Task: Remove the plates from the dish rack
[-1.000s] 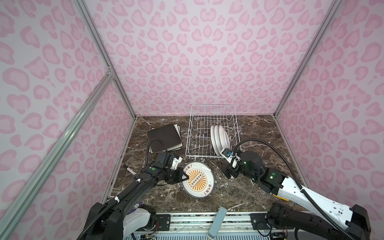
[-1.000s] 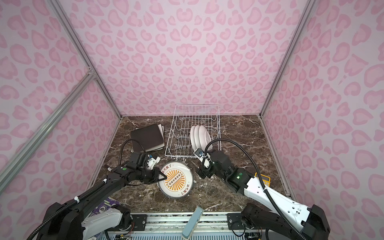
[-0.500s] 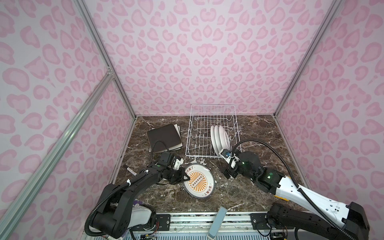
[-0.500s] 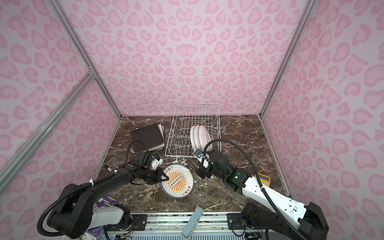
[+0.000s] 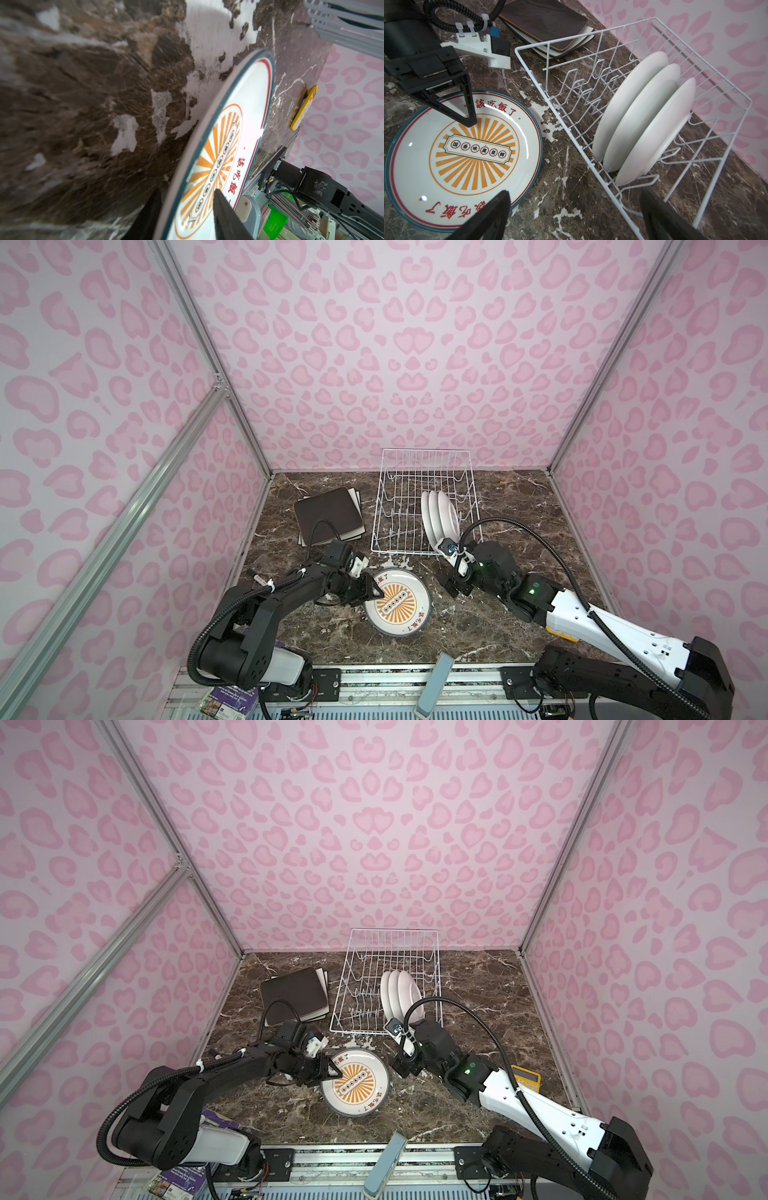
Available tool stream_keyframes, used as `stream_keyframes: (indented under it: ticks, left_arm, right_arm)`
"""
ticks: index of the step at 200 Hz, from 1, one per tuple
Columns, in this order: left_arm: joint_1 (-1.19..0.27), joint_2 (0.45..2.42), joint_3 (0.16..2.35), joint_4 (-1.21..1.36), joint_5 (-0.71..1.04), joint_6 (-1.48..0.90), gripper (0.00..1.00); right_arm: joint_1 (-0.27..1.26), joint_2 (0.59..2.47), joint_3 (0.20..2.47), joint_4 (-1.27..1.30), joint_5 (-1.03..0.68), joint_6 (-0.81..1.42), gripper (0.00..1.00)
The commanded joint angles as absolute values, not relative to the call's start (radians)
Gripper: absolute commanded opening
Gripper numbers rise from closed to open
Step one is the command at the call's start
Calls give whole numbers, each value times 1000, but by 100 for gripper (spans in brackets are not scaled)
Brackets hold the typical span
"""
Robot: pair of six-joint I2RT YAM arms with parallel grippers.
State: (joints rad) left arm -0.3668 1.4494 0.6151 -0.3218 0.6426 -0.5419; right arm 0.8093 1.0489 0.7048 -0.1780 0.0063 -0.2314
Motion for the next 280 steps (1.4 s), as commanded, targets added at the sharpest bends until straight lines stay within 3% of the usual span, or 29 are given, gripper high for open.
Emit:
stream_keyframes:
  ticks: [1,53,116,223,280]
  left_arm:
    - [-365,1470,631,-337,626,-534,45]
    - [-366,1443,668,-393,591,-522,65]
    - [-366,1356,709,-499,453,-507,77]
    - [-365,1211,878,-660,300,-422,80]
    - [-365,1146,1017,-623,287,-378,80]
  right_arm:
    - [810,1049,698,-155,12,-225,99]
    - [810,1043,702,-152,29,-232,99]
    - [808,1044,693,-146,51,-232,99]
    - [808,1073,703,-139,71,-219,99]
    - [808,1069,702,-97,123,-225,99]
